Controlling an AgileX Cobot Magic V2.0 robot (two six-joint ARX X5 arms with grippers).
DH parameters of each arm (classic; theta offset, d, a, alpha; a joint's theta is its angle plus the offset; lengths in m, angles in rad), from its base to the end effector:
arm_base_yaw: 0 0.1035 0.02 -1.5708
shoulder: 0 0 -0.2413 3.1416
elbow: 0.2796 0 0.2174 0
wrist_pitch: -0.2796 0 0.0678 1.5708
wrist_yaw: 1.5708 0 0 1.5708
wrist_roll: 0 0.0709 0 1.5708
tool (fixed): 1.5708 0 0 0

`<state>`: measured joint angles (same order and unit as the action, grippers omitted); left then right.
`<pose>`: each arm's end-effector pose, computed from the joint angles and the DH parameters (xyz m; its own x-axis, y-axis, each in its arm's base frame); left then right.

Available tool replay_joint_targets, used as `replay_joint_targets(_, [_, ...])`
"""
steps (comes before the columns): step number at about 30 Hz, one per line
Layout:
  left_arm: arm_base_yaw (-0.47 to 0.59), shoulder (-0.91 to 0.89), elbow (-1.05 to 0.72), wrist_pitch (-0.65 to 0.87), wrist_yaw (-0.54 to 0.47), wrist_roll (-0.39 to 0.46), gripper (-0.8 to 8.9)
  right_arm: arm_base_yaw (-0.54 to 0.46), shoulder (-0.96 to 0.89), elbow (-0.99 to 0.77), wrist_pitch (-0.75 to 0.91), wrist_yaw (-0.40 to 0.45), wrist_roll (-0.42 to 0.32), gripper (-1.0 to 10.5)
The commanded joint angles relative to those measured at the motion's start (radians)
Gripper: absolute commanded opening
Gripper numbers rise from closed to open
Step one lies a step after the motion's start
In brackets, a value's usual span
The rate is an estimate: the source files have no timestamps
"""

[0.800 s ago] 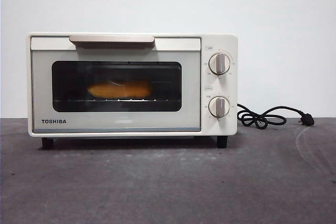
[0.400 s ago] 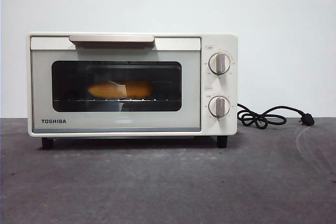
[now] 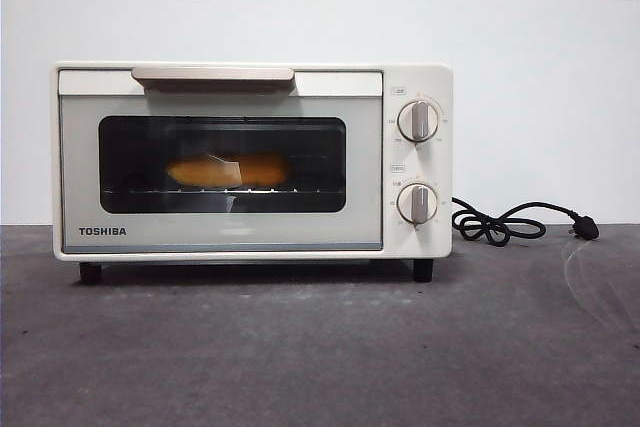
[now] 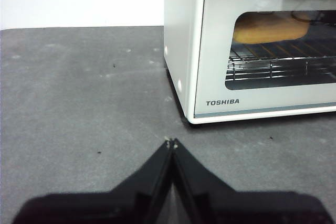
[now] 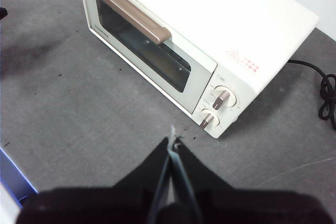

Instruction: Take the corn from the table,put the corn in the oven

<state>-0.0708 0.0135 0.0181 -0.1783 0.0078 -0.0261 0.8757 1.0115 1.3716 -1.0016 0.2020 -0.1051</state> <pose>0.1237 -0.0093 0.1437 0.9819 -0.0775 -0.1728 0.0739 0.9969 -0.0270 0.1239 0.1263 0.3557 0.6568 0.4743 -0.5862 -0.6860 0.6985 -0.2034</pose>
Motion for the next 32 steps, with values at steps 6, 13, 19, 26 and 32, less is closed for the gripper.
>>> replay_joint_targets(6, [0.000,0.003,-0.008,0.011,-0.005,0.008,-0.01,0.000,0.001,0.000,0.006,0.000,-0.003,0.0])
replay_joint_targets(13, [0.000,0.003,-0.008,0.011,-0.004,0.008,-0.01,-0.006,-0.003,0.000,0.009,0.023,-0.023,0.0])
replay_joint_targets(19, [0.000,0.003,-0.008,0.011,-0.004,0.008,-0.01,-0.152,0.000,-0.011,0.080,0.149,-0.061,0.0])
replay_joint_targets(26, [0.000,0.003,-0.008,0.011,-0.005,0.008,-0.01,-0.507,-0.047,-0.182,0.348,-0.113,-0.052,0.0])
replay_joint_targets(32, [0.000,0.003,-0.008,0.011,-0.005,0.008,-0.01,-0.739,-0.155,-0.452,0.586,-0.247,-0.006,0.0])
